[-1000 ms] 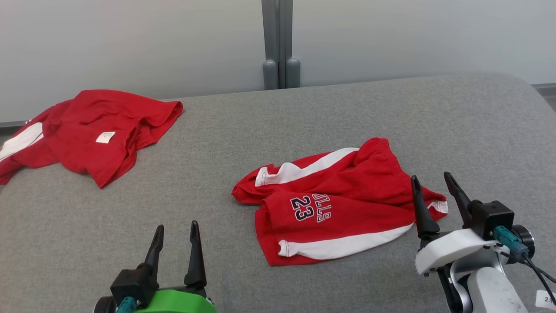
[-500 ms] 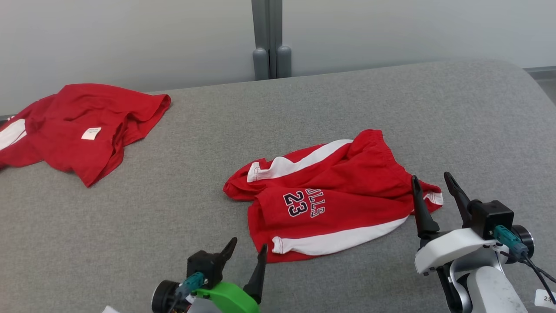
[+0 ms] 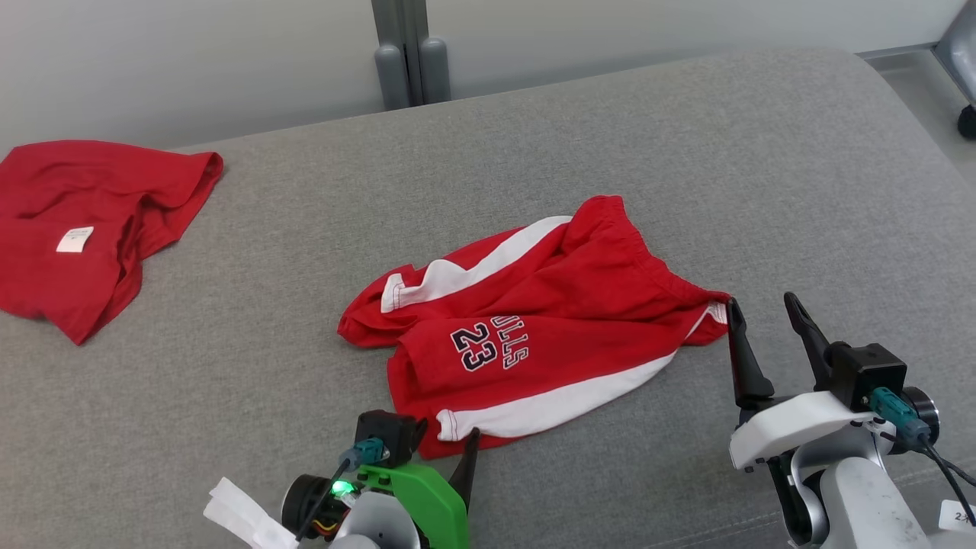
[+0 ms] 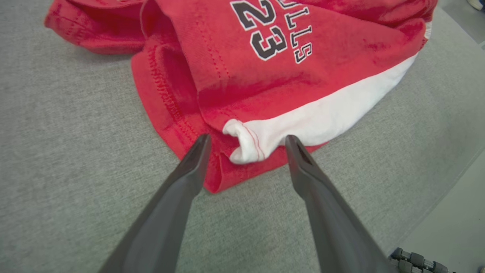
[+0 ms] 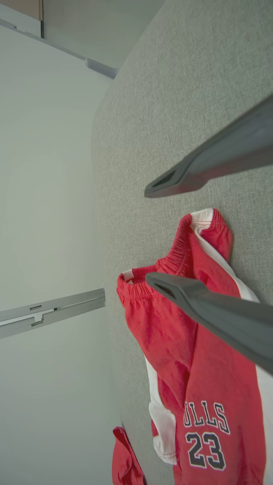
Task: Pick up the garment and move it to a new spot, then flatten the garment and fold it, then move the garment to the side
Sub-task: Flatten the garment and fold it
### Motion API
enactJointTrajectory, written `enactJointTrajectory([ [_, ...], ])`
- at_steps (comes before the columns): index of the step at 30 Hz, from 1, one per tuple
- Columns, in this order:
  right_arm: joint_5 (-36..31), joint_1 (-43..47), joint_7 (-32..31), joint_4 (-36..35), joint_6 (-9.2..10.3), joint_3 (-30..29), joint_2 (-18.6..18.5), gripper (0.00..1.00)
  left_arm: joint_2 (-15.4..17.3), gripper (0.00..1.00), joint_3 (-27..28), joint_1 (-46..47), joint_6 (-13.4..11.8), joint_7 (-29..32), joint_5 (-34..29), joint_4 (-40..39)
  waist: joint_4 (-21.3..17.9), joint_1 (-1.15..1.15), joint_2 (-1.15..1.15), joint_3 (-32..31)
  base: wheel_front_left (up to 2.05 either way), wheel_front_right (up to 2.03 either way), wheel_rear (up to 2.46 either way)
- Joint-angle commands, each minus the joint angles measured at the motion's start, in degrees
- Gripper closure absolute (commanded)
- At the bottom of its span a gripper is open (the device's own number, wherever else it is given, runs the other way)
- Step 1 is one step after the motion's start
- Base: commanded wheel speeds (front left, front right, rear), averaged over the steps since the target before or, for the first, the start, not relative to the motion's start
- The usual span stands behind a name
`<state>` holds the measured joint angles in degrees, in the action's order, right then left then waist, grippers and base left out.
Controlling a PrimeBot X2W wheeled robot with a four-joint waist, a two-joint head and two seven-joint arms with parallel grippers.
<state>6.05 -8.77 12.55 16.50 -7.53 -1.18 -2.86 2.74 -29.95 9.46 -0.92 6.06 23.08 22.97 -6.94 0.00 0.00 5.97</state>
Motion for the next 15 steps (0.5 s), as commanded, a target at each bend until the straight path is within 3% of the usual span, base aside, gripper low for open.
enactJointTrajectory([
  [1,0.3,-0.9,0.4,0.2,0.08,0.0,-0.1,0.0,0.3,0.0,0.0,1.4,-0.2,0.0,0.4,0.3,-1.1,0.0,0.0,1.0,0.0,0.0,0.0],
  [5,0.4,-1.0,0.8,0.5,0.08,-0.1,-0.1,0.0,0.3,0.0,-0.6,1.6,0.3,0.1,1.8,0.5,-1.4,0.0,0.0,1.2,0.0,0.0,0.0],
  [7,0.5,-1.1,0.9,0.8,0.08,-0.3,-0.1,0.0,0.3,0.16,-0.8,1.8,-0.2,0.3,2.7,0.8,-1.5,0.0,0.0,1.2,0.0,0.0,0.0],
  [8,0.6,-1.2,1.0,1.1,0.08,-0.4,-0.1,0.0,0.3,0.3,-0.9,1.9,-0.4,0.2,2.9,0.8,-1.5,0.0,0.0,1.3,0.0,0.0,0.0],
  [15,-3.0,-1.6,-0.2,3.9,0.08,-2.7,-0.1,0.0,0.3,0.6,-1.3,2.2,-1.3,-2.0,5.2,0.0,-0.9,0.0,0.0,1.5,0.0,0.0,0.0],
])
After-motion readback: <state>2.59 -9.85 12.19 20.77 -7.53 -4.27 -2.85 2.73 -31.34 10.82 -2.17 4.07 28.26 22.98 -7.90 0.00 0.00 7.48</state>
